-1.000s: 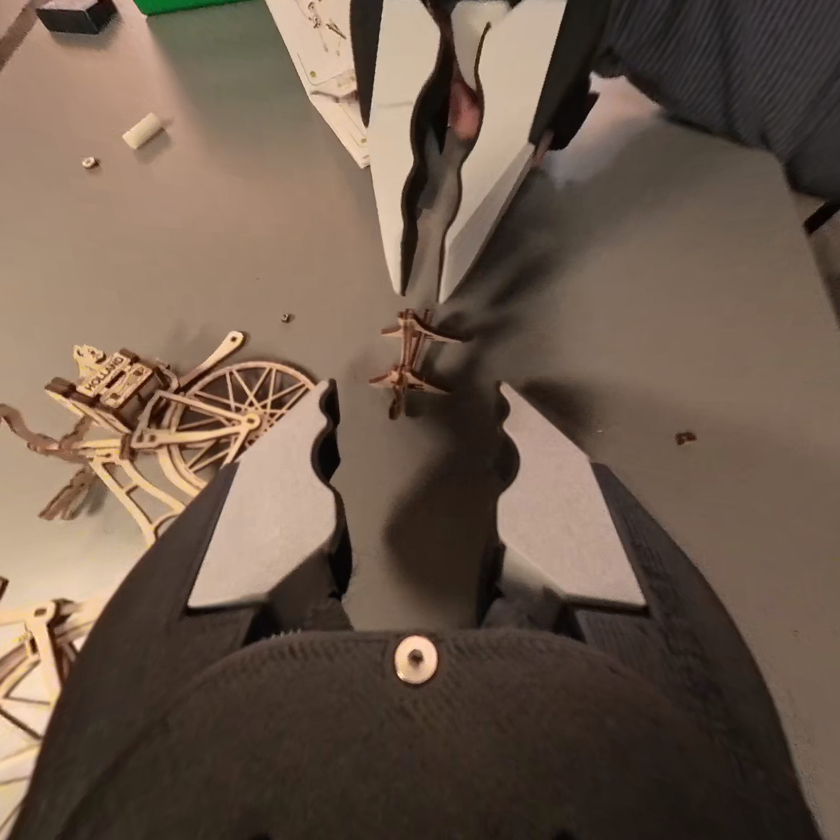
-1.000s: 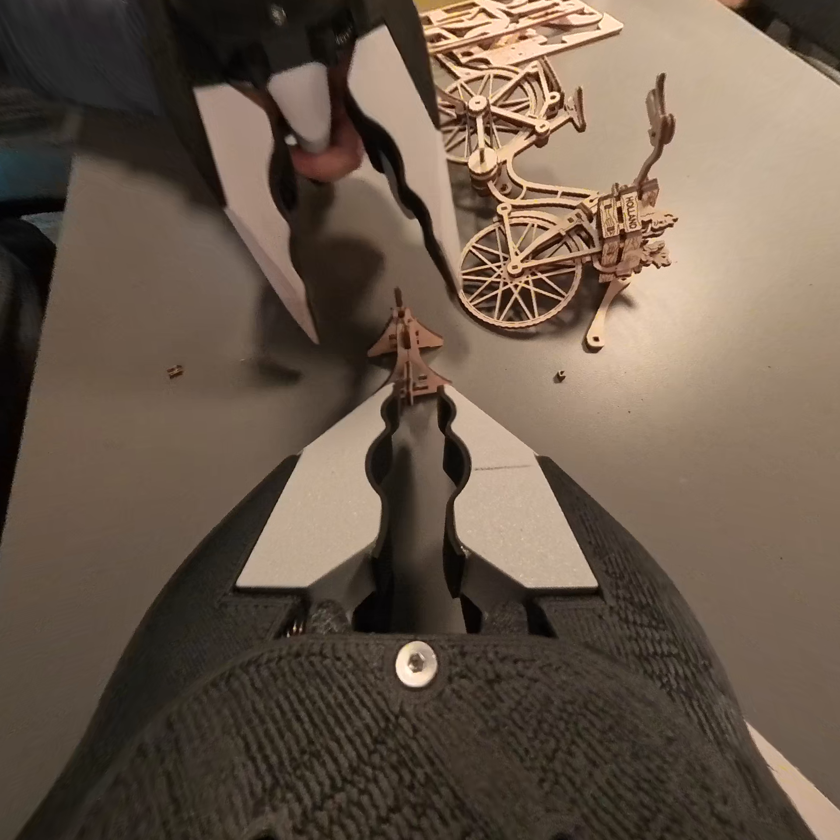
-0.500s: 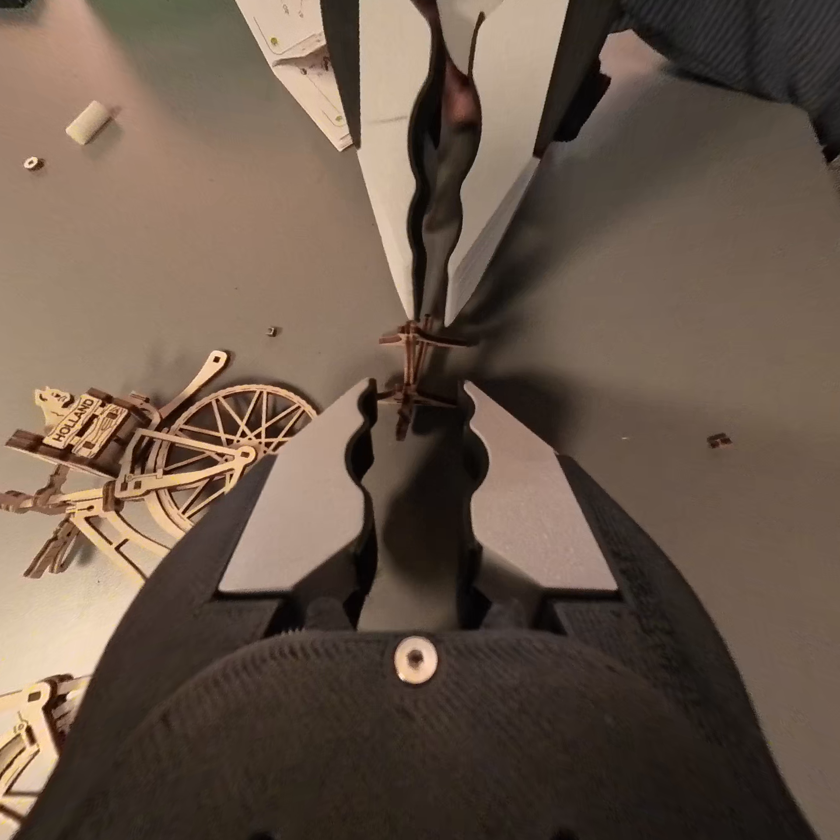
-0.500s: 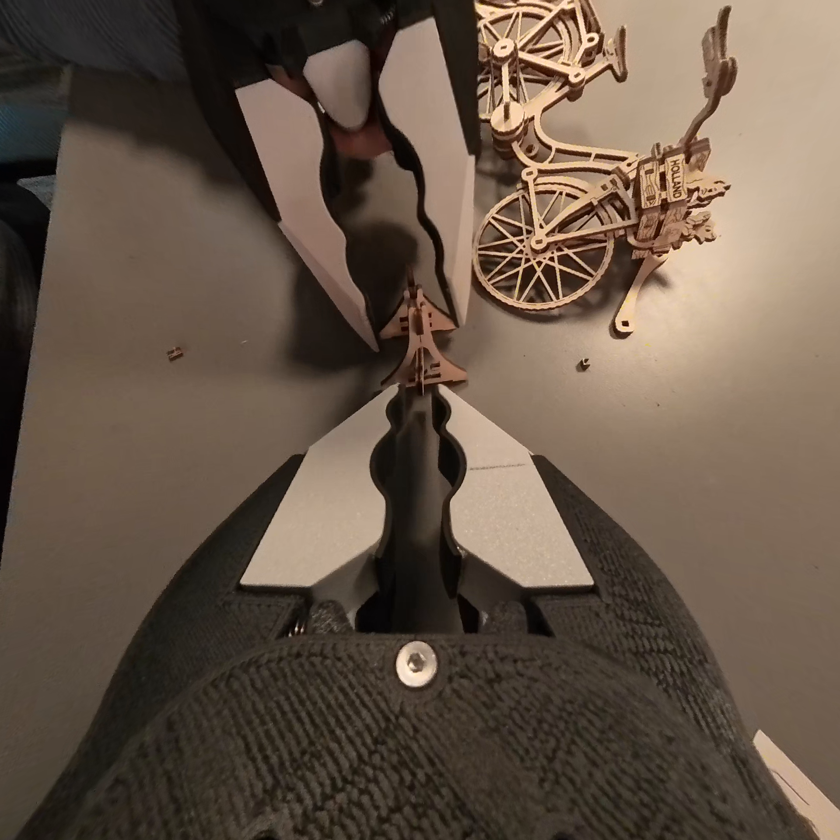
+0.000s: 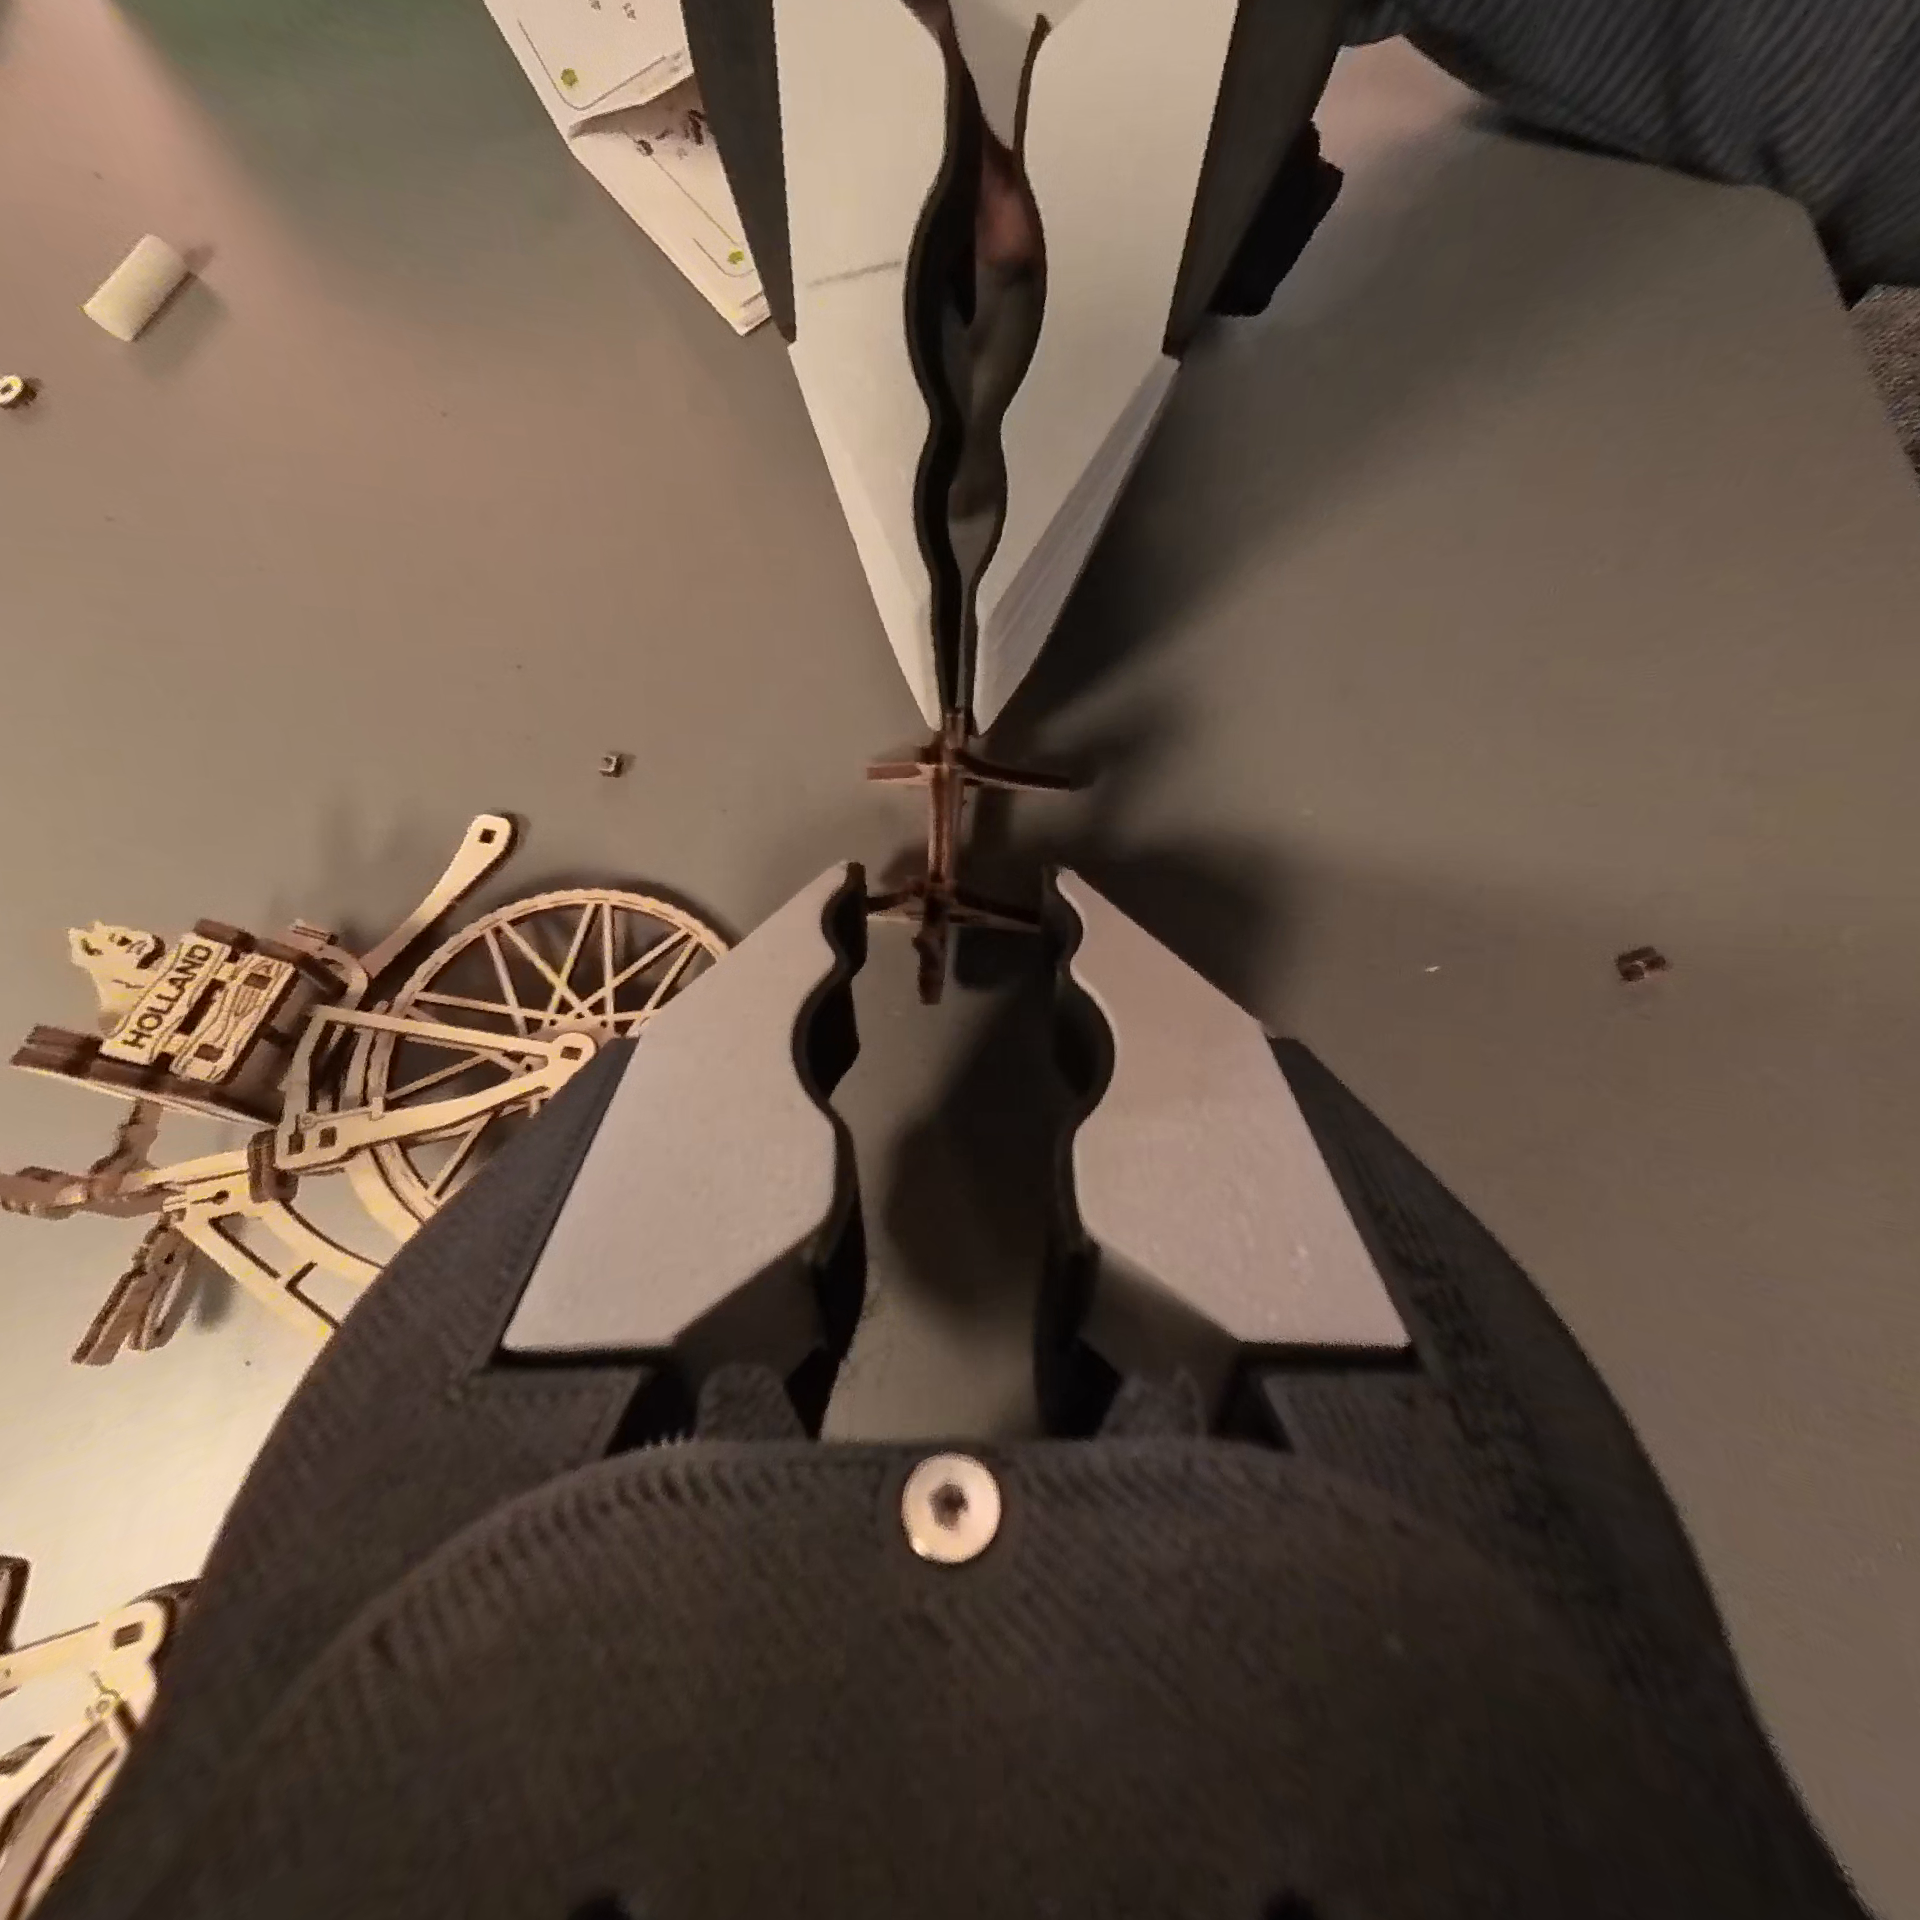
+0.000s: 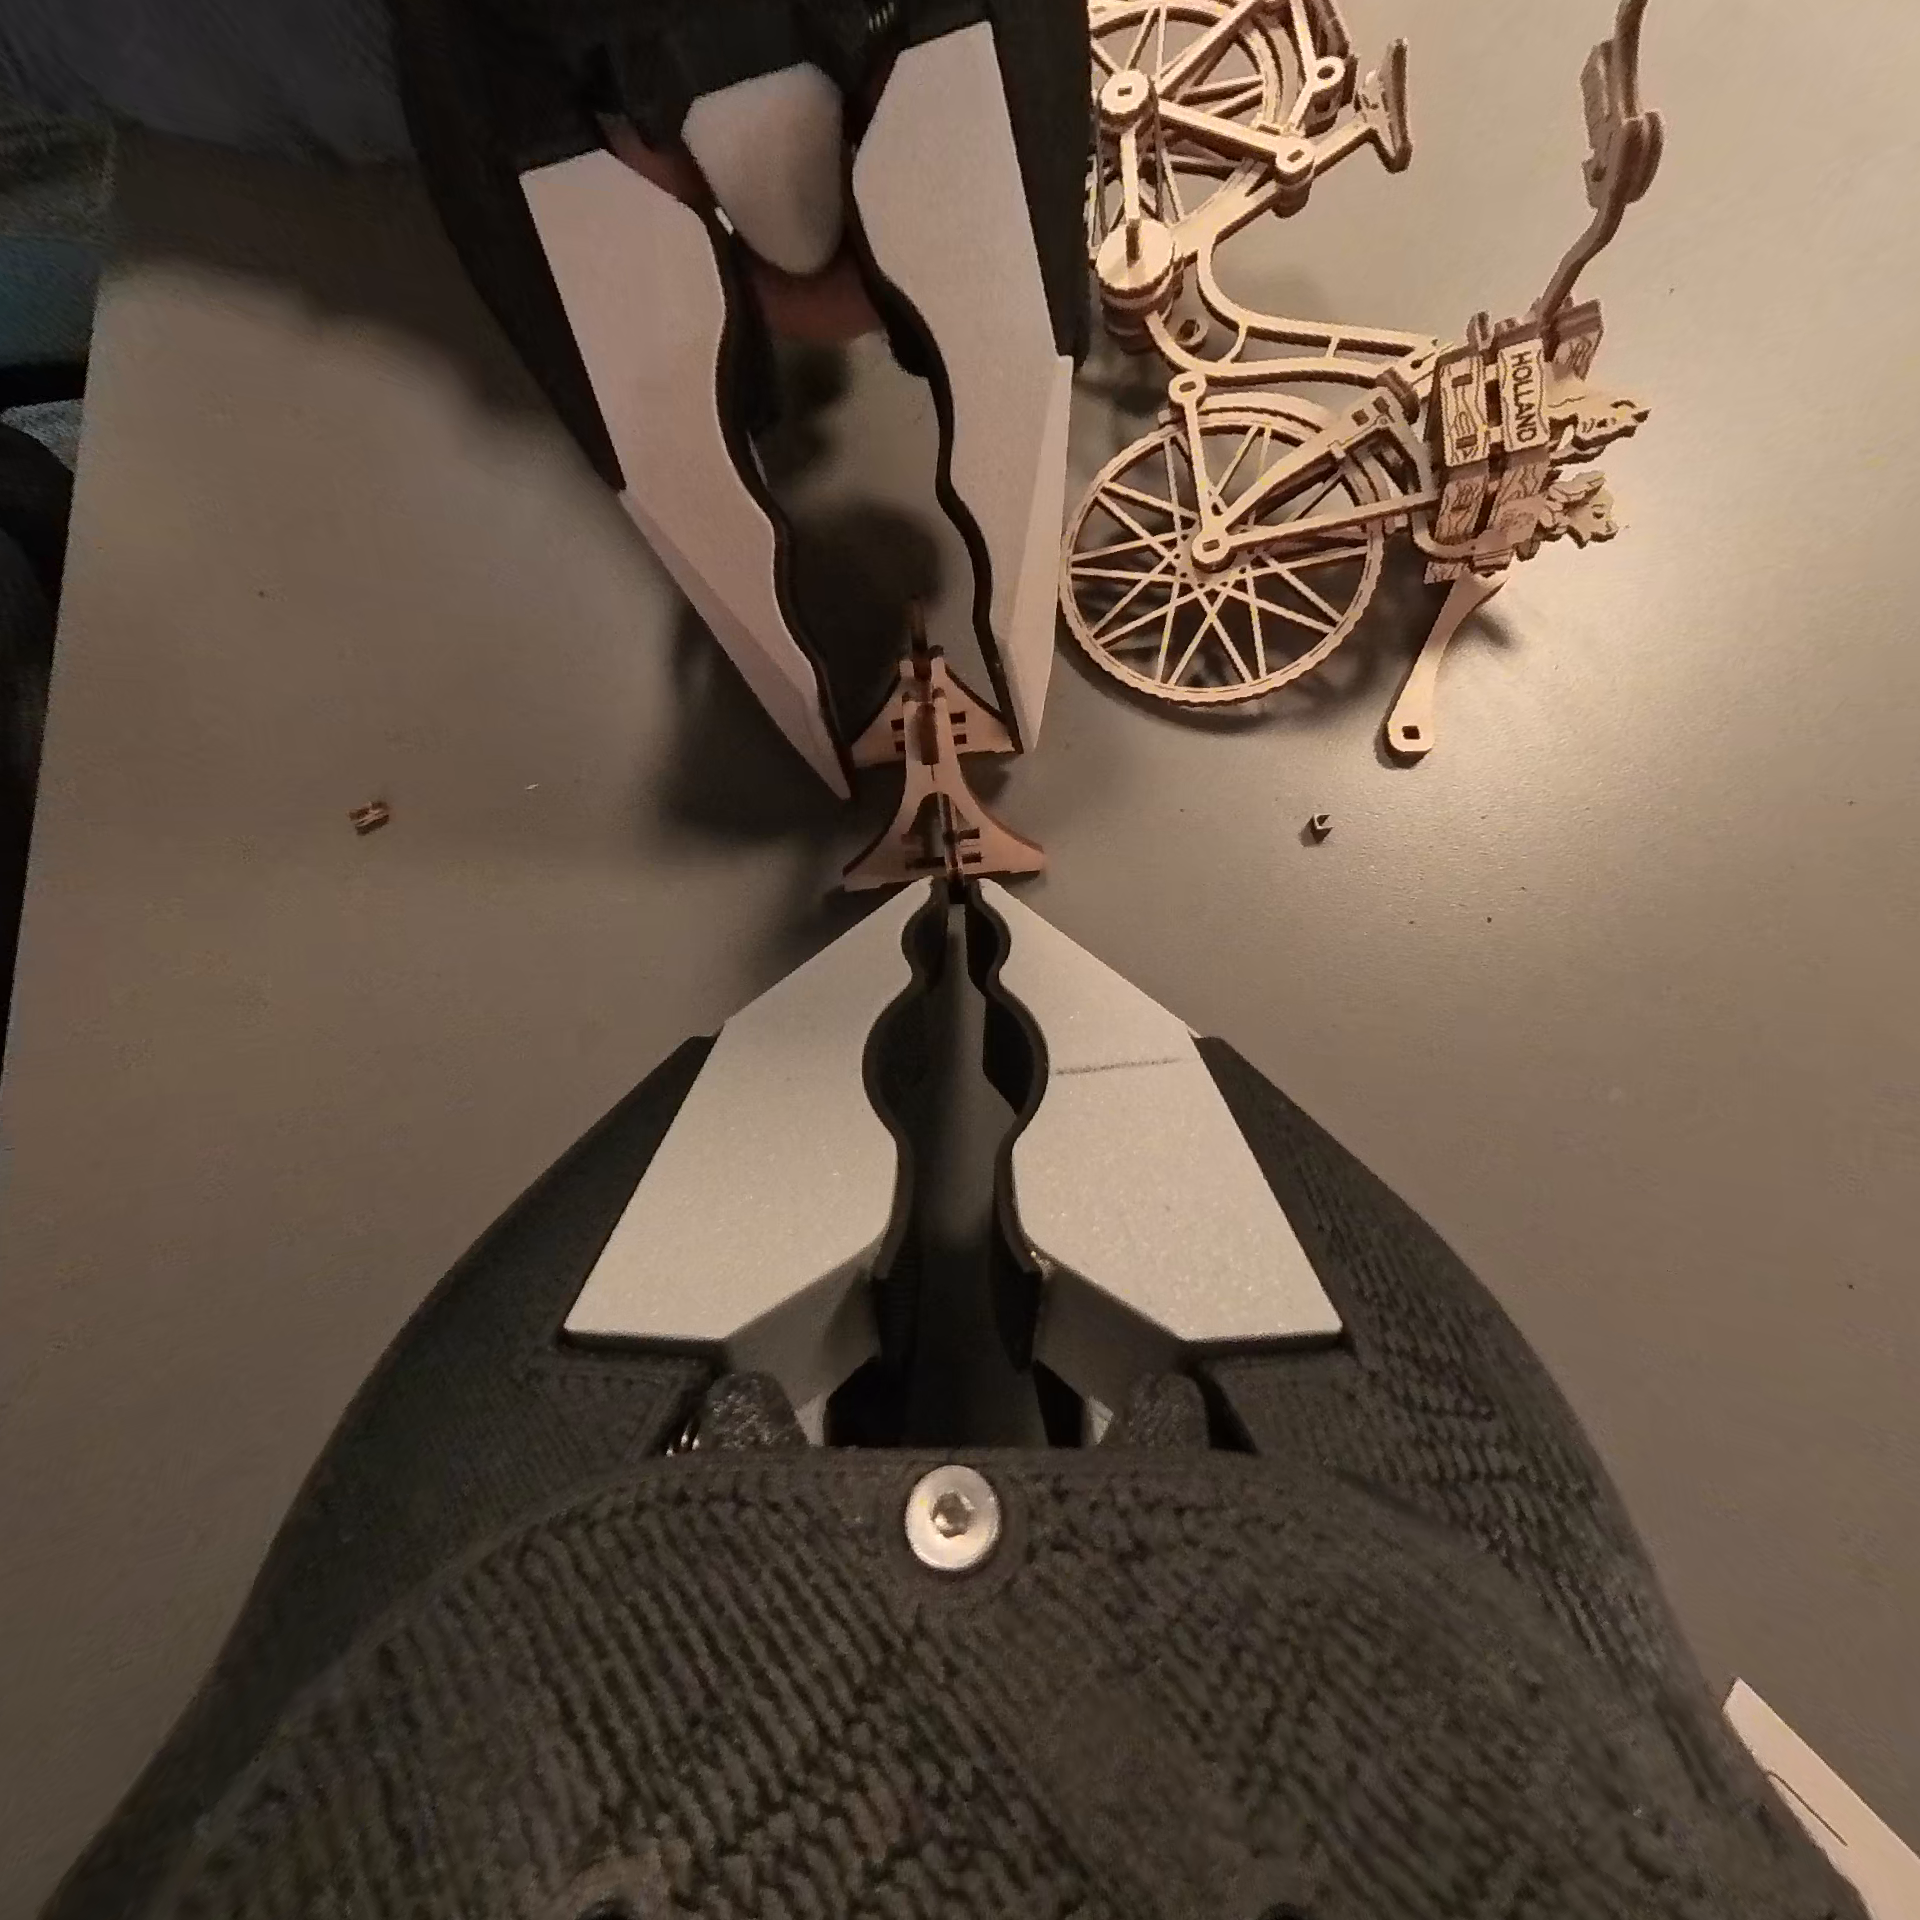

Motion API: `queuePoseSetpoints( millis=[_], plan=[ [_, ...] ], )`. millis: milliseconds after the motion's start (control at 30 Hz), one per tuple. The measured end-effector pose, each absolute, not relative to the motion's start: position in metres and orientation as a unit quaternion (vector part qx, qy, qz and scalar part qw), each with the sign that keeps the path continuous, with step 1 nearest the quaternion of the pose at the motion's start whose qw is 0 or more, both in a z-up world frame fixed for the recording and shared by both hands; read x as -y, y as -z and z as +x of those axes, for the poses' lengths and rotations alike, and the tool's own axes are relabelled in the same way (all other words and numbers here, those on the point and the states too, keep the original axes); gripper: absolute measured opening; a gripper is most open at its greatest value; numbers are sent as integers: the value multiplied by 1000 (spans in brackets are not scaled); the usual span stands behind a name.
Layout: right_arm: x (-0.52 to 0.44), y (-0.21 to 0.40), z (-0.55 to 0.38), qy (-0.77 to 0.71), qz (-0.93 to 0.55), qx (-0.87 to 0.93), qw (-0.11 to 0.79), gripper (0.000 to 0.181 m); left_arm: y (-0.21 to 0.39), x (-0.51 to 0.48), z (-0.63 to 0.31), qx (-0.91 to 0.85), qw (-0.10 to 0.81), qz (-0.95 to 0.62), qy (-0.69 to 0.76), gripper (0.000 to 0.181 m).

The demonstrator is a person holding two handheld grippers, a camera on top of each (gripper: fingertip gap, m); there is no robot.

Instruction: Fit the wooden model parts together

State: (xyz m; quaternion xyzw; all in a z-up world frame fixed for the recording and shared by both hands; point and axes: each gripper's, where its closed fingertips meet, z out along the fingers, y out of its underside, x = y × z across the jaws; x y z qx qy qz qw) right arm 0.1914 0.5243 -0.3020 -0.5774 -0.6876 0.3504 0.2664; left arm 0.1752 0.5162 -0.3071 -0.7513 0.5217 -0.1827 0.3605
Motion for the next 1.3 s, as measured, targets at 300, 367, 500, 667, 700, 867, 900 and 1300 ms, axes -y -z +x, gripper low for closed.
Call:
queuePoseSetpoints(
  millis=[300,367,500,667,700,867,900,1300],
  plan=[
    [-527,303,192,-346,-581,686,267,1,307,-516,174,-521,361,-751,183,32],
    [-527,303,192,-346,-581,686,267,1,307,-516,174,-522,363,-750,182,32],
    [-527,303,192,-346,-581,687,267,1,307,-516,175,-523,363,-749,181,32],
    [-528,304,192,-342,-585,685,266,3,307,-515,175,-523,363,-750,181,32],
    [-528,304,192,-342,-586,685,267,4,307,-515,175,-523,362,-750,181,32],
    [-529,304,192,-341,-587,683,268,6,307,-515,174,-521,362,-752,176,34],
    [-529,305,193,-341,-588,683,267,8,307,-515,174,-521,364,-753,172,38],
    [-551,278,185,-336,-569,649,377,16,232,-524,122,-371,647,-661,80,62]
  ],
)
